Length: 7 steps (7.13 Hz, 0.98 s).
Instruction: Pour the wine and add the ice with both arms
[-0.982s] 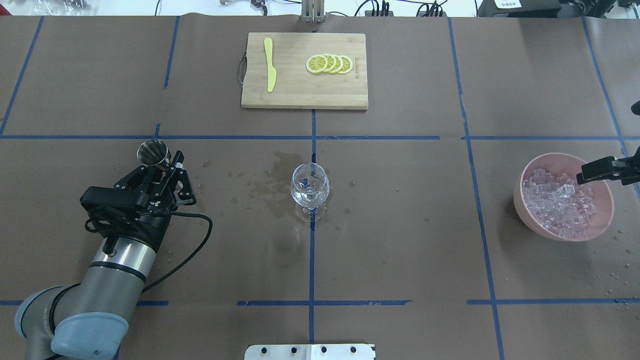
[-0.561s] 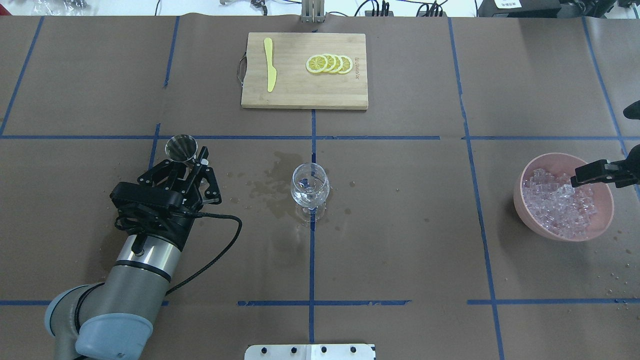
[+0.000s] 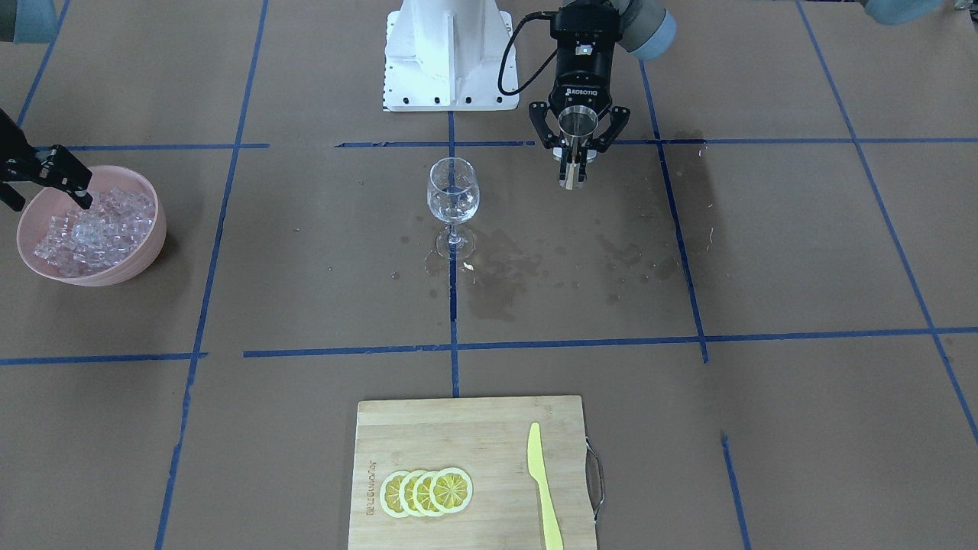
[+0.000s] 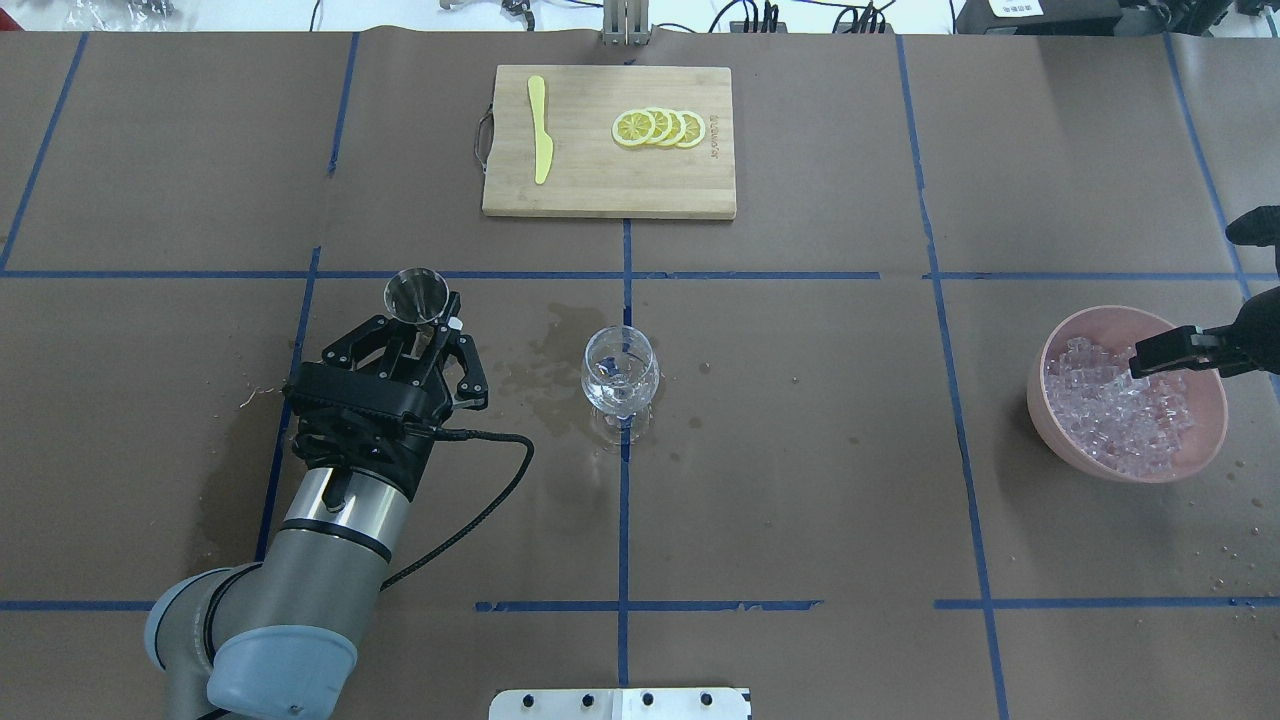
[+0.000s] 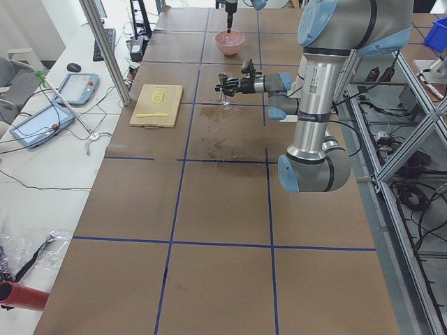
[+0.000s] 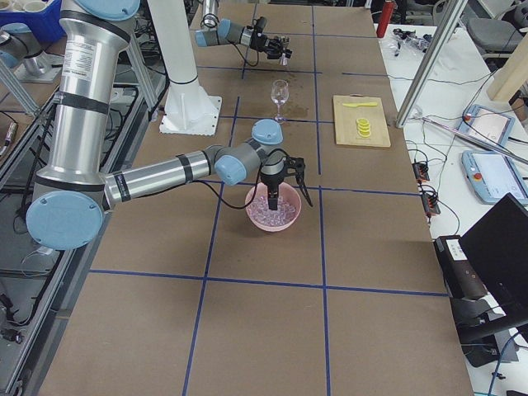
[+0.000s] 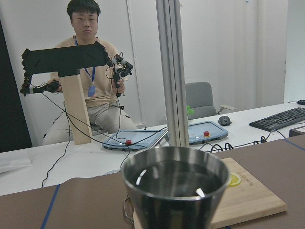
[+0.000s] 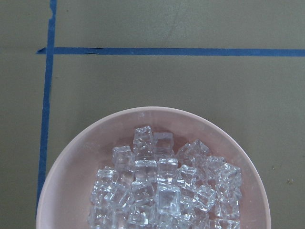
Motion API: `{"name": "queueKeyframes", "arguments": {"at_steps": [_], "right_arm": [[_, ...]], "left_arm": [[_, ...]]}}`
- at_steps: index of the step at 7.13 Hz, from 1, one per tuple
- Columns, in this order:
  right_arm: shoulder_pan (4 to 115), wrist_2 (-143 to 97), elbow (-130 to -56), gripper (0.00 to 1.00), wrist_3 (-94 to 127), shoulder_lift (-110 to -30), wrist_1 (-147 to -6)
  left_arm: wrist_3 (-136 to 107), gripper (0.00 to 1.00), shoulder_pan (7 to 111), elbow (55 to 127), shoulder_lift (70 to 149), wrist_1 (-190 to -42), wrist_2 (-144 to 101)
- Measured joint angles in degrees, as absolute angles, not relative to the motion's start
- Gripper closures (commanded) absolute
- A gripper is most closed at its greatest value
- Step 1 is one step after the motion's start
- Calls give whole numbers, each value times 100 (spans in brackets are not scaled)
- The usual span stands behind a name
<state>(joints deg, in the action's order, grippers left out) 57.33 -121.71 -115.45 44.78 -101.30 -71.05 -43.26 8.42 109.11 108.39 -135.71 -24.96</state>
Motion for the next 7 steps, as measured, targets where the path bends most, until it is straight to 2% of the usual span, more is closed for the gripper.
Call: {"name": "queueKeyframes", "arguments": {"at_steps": [7], "right_arm": [[5722,-12155,-11457,0,4473,-10113,-7098]], "left_arm": [[-3394,100,478,10572,11554,-13511,-2502]]}}
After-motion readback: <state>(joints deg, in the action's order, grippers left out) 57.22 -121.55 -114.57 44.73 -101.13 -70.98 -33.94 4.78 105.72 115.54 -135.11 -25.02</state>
